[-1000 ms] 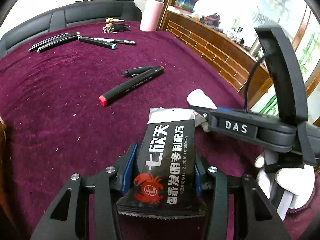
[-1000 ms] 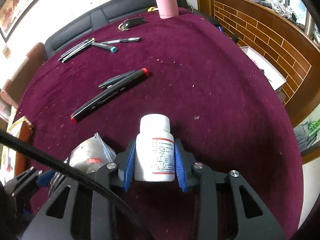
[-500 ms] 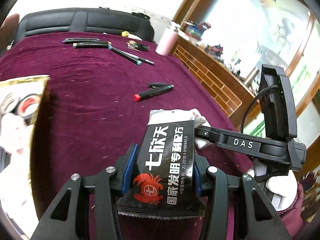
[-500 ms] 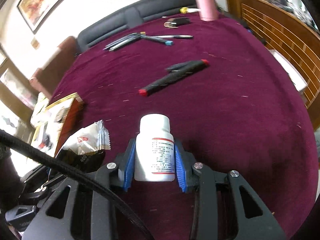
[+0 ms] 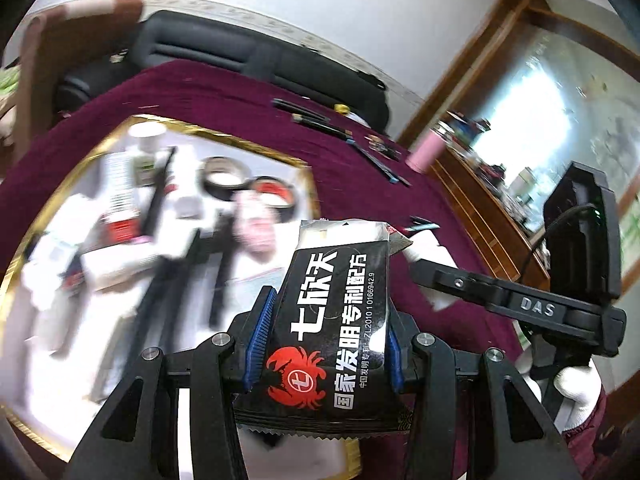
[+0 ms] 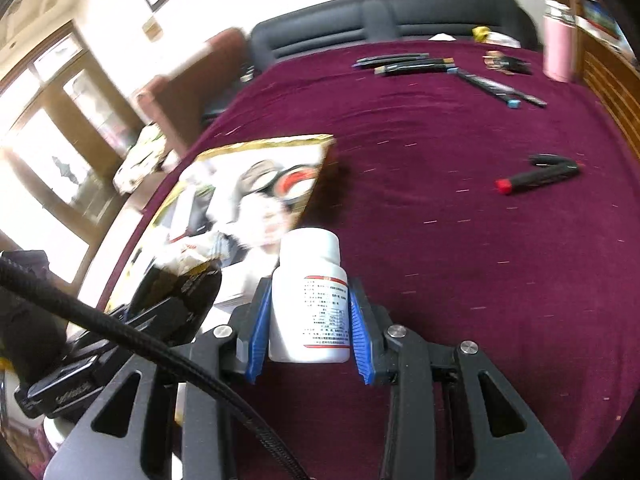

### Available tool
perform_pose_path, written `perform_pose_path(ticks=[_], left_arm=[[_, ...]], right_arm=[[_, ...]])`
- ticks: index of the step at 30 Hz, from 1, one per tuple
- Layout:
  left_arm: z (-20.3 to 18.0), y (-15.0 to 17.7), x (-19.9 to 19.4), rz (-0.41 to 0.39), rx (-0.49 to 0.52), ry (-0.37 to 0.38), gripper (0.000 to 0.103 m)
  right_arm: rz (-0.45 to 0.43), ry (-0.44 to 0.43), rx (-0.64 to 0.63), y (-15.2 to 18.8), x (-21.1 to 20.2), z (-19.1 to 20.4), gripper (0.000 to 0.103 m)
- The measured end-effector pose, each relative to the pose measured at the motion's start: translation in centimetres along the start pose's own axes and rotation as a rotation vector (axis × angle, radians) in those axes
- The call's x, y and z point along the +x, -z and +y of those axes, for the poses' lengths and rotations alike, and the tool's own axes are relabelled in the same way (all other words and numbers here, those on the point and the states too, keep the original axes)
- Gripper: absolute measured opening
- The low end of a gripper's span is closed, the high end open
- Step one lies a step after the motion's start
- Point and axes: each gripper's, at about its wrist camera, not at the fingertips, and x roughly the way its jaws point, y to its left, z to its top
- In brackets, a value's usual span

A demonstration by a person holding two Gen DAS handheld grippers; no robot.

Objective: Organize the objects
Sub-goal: 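Carry the snack bag and pill bottle into the tray and open both grippers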

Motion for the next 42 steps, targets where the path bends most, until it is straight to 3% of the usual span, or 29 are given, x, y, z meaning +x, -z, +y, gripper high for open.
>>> perform_pose_path(ticks=[6,12,31,36,38,42], left_arm=[[4.0,0.9,-1.7,-0.026,-0.053,-0.072,0.042],[4.4,2.4,-1.6,-0.010,-0.038,-0.107,0.042],[4.2,3.6,-1.3,0.037,0.037,-0.230,0.043],[4.5,3.3,-0.5,0.060,0.027,-0.243,0.047],[4.3,3.3,-0.1,0.075,0.029,-0.219,0.057],[3.5,3.4,1.4,0.116,0.052,-0.215,0.058]], right_arm=[[0.077,-0.083,-0.063,1.4,2.6,4.4,0.034],[0.133,-0.109,-0.099,3.0,4.8,6.8,0.034],[0.176,0.052,-0.197,3.4,7.5,8.5,0.034],[0.173,0.091,-0.201,2.2,8.3,8.2,0.034],[0.176,0.100,-0.199,1.5,8.8,8.0,0.034],[0.177,0.134,-0.214,0.6,9.4,8.0,0.034]])
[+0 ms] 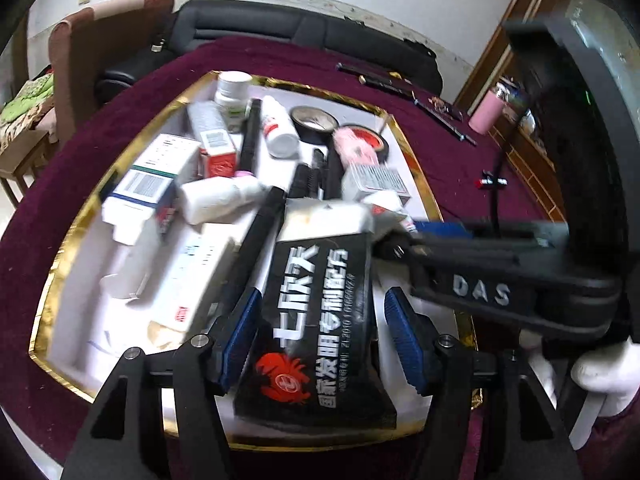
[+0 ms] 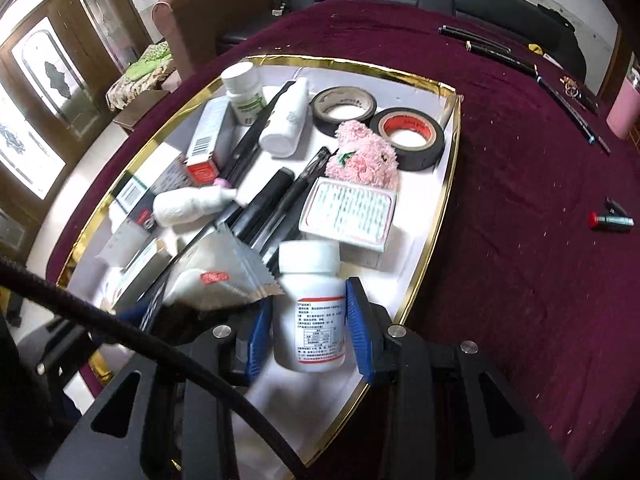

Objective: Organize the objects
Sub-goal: 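Carry the snack bag and pill bottle into the tray and open both grippers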

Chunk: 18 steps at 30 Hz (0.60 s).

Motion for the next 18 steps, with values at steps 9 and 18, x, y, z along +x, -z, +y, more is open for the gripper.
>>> perform_pose_path(ticks=[9,18], left_arm=[[-1.0,-0.5,1.0,0.025,0.025,-0.023,0.062],[-0.4,-0.5,-3.2,-0.071,0.066,0.047,0.067]], right_arm=[[0.002,-0.012,0.013,-1.5,0.4,-1.2,0.035],[-0.175,-0.125,0.140,-1.1,-5.1,-4.1,0.038]])
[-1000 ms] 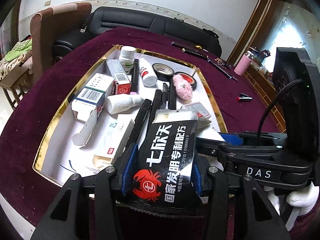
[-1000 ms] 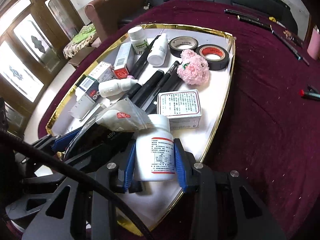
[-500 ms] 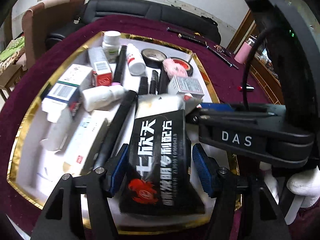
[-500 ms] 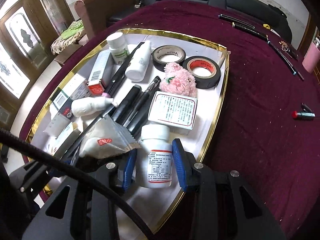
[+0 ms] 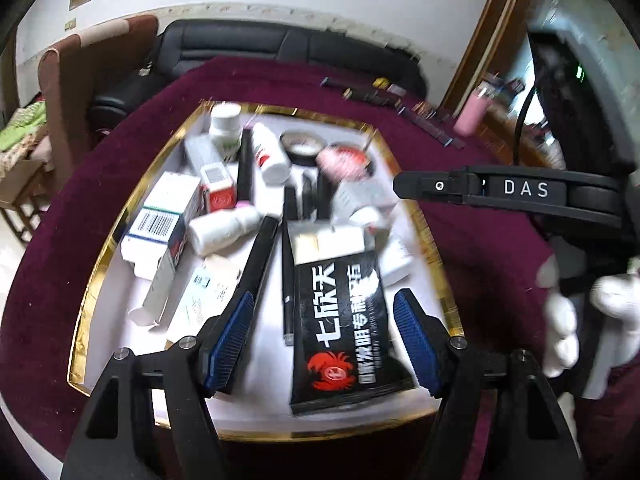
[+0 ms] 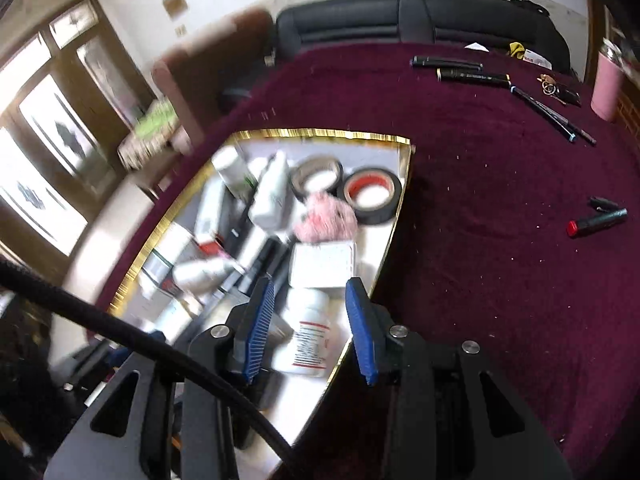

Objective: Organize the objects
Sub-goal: 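Carry the snack bag and pill bottle into the tray and open both grippers, then move both grippers back over the red-capped black markers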

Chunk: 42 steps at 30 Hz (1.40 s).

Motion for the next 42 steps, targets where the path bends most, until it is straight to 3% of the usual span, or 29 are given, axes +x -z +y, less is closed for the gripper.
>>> perform_pose_path(ticks=[2,5,12,16,19,20,21,22,24,26,27,34,42], left_arm=[[0.0,0.0,-0.4,-0.013,-0.018,0.079,0.068],[-0.6,0.2,0.9,0.037,-0.043,0.186,0.069],[-2.1,0.5,2.2,0.077,-0.006,0.157,0.073],[-0.5,-0.6,-0.7,-0.032,-0.018,0.102,0.073],[1.2,-1.4,-4.8,-0.203,-0.048,0.067,0.074],[1.9,-1.6,-6.0,-0.257,-0.060,0.072,0.083],[2.4,-1.8,-7.2,-0.326,-0.079,0.100,0.101],[3.1,-1.9,-8.9,-0.413,-0.118,0.175,0.102],[4.0,-2.2,-9.7,-0.490,-0.189,0.327,0.102],[4.1,-3.0,-8.7,-0.453,-0.217,0.435,0.102],[3.5,-3.3,-7.9,-0.418,-0.209,0.449,0.102],[-3.0,-5.0,-3.4,-0.255,-0.083,0.443,0.102],[-11.4,-6.7,3.3,-0.050,0.044,0.367,0.101]], right_arm=[[-0.027,-0.030,0.025,0.0,-0.8,-0.2,0.043],[-0.031,-0.054,0.045,0.1,-1.1,-0.3,0.045],[-0.036,-0.048,0.093,0.7,-1.9,-2.3,0.045],[-0.051,-0.027,0.131,0.9,-2.8,-4.5,0.045],[-0.064,-0.007,0.163,1.1,-3.5,-6.4,0.045],[-0.069,-0.001,0.174,1.2,-3.7,-7.1,0.045],[-0.074,0.008,0.190,1.3,-4.0,-7.9,0.045],[-0.077,0.013,0.200,1.4,-4.2,-8.4,0.045],[-0.084,0.026,0.226,1.4,-4.6,-9.8,0.045],[-0.094,0.039,0.250,1.5,-5.1,-11.2,0.045],[-0.099,0.047,0.260,1.6,-5.5,-11.9,0.045],[-0.121,0.158,0.351,2.8,-8.1,-18.4,0.045],[-0.101,0.261,0.468,3.2,-9.0,-25.4,0.045]])
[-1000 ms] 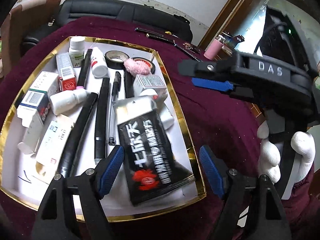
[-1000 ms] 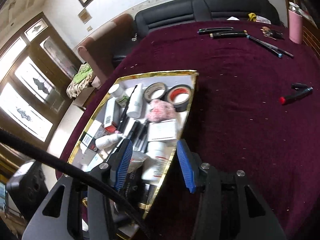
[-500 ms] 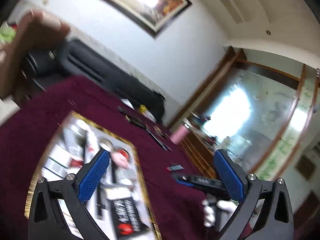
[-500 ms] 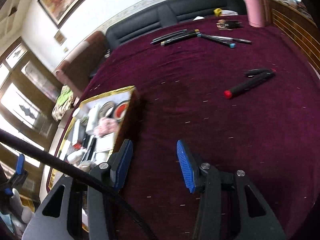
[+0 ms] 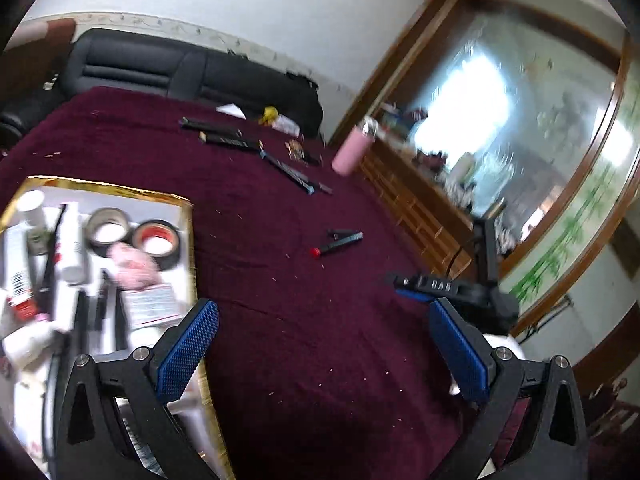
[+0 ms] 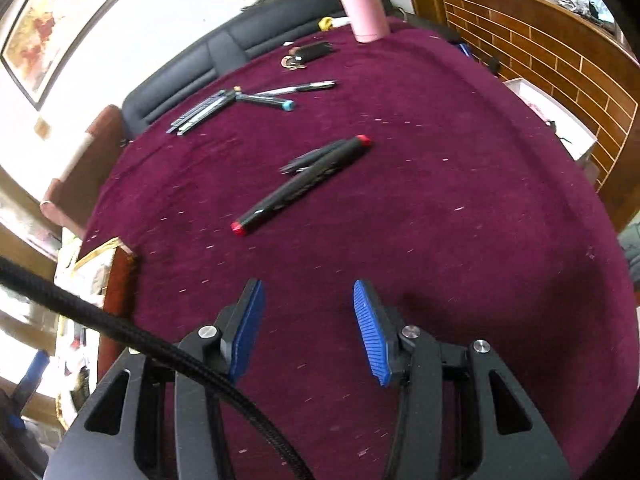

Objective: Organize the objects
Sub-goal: 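Move both grippers back over the red-capped black markers, then grasp the small black marker with the right gripper while the left grasps the long red-capped marker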

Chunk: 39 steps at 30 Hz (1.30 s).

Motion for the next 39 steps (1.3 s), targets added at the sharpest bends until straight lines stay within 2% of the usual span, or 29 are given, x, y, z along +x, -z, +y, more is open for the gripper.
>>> perform_pose_path(ticks=[5,11,14,15,20,22,27,28,32,34,36,39], left_arm=[[-2.5,-0.5,4.8,0.114,0.058,-0.038,0.101],[-3.4,-1.6,5.7,0.113,0.061,-0.047,0.101],[-3.0,-2.1,5.9,0.107,0.052,-0.074,0.101],[-2.8,-2.1,5.7,0.105,0.050,-0.082,0.101],[-1.5,-2.7,5.2,0.097,0.036,-0.112,0.101],[-1.1,-2.7,5.3,0.098,0.028,-0.111,0.101],[-0.6,-2.4,5.5,0.106,0.013,-0.101,0.101],[-0.6,-2.4,5.4,0.107,0.014,-0.101,0.101],[-0.4,-2.4,5.1,0.108,0.014,-0.104,0.101],[-0.1,-2.4,5.0,0.108,0.004,-0.096,0.101],[-0.1,-2.3,5.0,0.110,-0.008,-0.090,0.101],[0.2,-2.0,5.0,0.115,-0.021,-0.085,0.101]], right_arm=[[0.016,0.027,-0.017,-2.0,2.0,0.3,0.045],[0.053,0.048,0.030,-5.5,5.7,1.2,0.045],[0.096,0.124,0.029,-6.7,8.5,2.6,0.046],[0.076,0.156,0.015,-7.0,8.8,3.3,0.051],[0.065,0.310,-0.114,-7.1,10.1,5.8,0.052],[0.047,0.345,-0.174,-6.7,10.2,6.4,0.052],[0.061,0.285,-0.148,-6.7,9.3,4.7,0.052],[0.058,0.246,-0.145,-6.7,8.5,4.1,0.052],[-0.044,0.153,-0.108,-7.7,4.9,2.0,0.052],[-0.053,0.094,-0.052,-9.1,4.1,0.2,0.052],[-0.016,0.045,0.007,-10.5,4.9,-1.4,0.052],[-0.003,0.031,0.048,-12.1,6.7,-2.9,0.052]])
